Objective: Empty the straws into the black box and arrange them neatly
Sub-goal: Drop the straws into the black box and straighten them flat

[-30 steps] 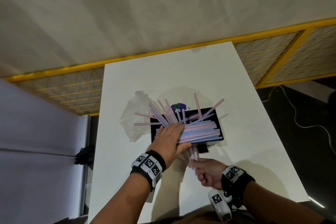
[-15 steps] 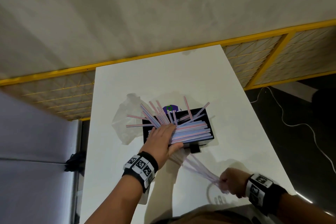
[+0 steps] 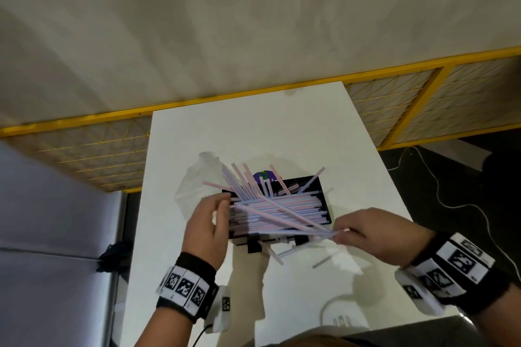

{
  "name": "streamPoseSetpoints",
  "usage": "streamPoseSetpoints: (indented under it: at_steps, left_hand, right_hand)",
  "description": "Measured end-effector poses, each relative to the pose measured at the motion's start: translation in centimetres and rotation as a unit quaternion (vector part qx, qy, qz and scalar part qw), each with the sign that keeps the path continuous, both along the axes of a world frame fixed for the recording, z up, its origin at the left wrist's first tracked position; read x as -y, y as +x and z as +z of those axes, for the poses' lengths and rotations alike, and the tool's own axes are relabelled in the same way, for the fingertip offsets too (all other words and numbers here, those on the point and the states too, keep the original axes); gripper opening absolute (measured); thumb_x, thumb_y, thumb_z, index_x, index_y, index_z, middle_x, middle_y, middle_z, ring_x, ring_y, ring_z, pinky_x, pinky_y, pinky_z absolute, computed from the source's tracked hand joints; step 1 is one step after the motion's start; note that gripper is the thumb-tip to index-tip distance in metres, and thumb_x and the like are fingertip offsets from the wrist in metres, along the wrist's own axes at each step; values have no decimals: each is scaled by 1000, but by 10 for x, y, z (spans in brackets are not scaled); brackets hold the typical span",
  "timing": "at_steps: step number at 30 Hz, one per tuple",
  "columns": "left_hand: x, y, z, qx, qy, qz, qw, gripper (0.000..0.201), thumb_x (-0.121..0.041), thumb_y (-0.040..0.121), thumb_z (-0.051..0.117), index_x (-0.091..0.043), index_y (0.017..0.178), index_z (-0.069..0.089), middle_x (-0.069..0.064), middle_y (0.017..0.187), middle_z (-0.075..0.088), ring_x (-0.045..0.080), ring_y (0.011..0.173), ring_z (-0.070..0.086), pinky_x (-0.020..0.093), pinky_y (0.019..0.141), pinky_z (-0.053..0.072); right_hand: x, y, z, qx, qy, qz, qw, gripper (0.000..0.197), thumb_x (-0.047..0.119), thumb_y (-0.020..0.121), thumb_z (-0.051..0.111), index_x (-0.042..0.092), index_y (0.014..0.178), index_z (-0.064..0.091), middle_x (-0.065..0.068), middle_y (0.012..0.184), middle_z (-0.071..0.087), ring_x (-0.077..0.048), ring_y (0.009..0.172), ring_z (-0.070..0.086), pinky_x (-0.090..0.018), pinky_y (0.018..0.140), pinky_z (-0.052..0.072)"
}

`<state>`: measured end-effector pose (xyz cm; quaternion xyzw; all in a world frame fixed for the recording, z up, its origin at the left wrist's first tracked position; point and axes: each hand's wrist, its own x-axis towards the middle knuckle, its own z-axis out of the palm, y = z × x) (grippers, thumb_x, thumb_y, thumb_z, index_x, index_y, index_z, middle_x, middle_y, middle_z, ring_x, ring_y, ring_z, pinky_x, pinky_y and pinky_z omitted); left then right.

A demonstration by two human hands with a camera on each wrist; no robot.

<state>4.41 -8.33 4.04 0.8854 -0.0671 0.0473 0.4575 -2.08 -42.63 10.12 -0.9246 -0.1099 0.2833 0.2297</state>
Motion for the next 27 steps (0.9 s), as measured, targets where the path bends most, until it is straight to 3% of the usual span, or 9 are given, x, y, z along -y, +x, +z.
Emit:
streamPoseSetpoints:
  at_steps: [5, 8, 11, 15, 18, 20, 23, 25, 27]
  left_hand:
    - [-18, 5, -12, -135, -48, 122, 982, 5, -36, 95, 59, -34, 91, 58, -13, 80, 64, 4, 71, 58, 23, 64, 44]
    - [-16, 10, -23, -225, -58, 156, 960, 19, -29, 91, 70, -21, 97, 54, -3, 84, 59, 20, 79, 59, 23, 63, 39]
    - [-9, 16, -26, -273, -69, 132, 951, 40, -23, 87, 78, -18, 117, 51, 0, 106, 59, 16, 88, 61, 17, 65, 41]
    - [-6, 20, -29, -289, -53, 43, 955, 70, -16, 84, 80, -13, 144, 44, 0, 141, 46, 20, 125, 52, 28, 85, 49]
    - [-4, 19, -28, -281, -66, 23, 957, 68, -13, 82, 79, -22, 141, 47, -4, 142, 51, 19, 130, 50, 39, 93, 54]
    - [0, 18, -26, -277, -118, 35, 953, 58, -5, 78, 75, -28, 127, 54, -1, 129, 62, 20, 124, 58, 45, 85, 61]
    - [10, 18, -22, -277, -181, 48, 942, 47, -3, 78, 67, -34, 112, 57, 4, 114, 68, 24, 100, 72, 40, 71, 64]
    - [14, 16, -20, -258, -184, 52, 947, 40, 1, 85, 61, -30, 111, 57, 2, 107, 69, 13, 83, 75, 27, 65, 61]
    - [15, 14, -17, -216, -121, 78, 966, 31, -7, 88, 65, -27, 109, 55, -3, 109, 64, 2, 87, 69, 17, 69, 53]
  right_hand:
    - [-41, 46, -4, 71, -56, 13, 996, 22, 42, 105, 46, 26, 95, 58, 7, 88, 60, -16, 79, 51, -38, 71, 43]
    - [-64, 72, -14, 88, -98, 6, 991, 22, 39, 106, 43, 26, 106, 61, 3, 95, 64, -20, 79, 52, -33, 67, 37]
    - [-76, 85, -28, 86, -142, 13, 986, 20, 31, 106, 43, 24, 110, 61, 1, 98, 65, -20, 75, 48, -32, 65, 34]
    - [-84, 85, -39, 97, -175, 4, 980, 22, 37, 105, 45, 19, 113, 56, -4, 101, 68, -28, 84, 61, -33, 67, 38]
    - [-92, 77, -40, 143, -174, -5, 974, 21, 35, 102, 48, 19, 114, 53, -3, 96, 67, -28, 82, 64, -33, 62, 38]
    - [-101, 72, -40, 182, -148, -15, 972, 19, 33, 98, 51, 20, 112, 51, -1, 93, 65, -26, 77, 62, -33, 58, 37]
    - [-114, 70, -45, 217, -104, 2, 971, 27, 36, 98, 51, 19, 120, 52, -3, 107, 57, -26, 92, 60, -34, 62, 40]
    - [-120, 72, -52, 217, -117, 40, 968, 30, 36, 102, 47, 17, 124, 53, -6, 115, 52, -28, 98, 57, -35, 65, 38]
    - [-121, 74, -59, 212, -128, 57, 967, 29, 34, 106, 43, 14, 122, 55, -9, 115, 53, -29, 96, 58, -35, 64, 36]
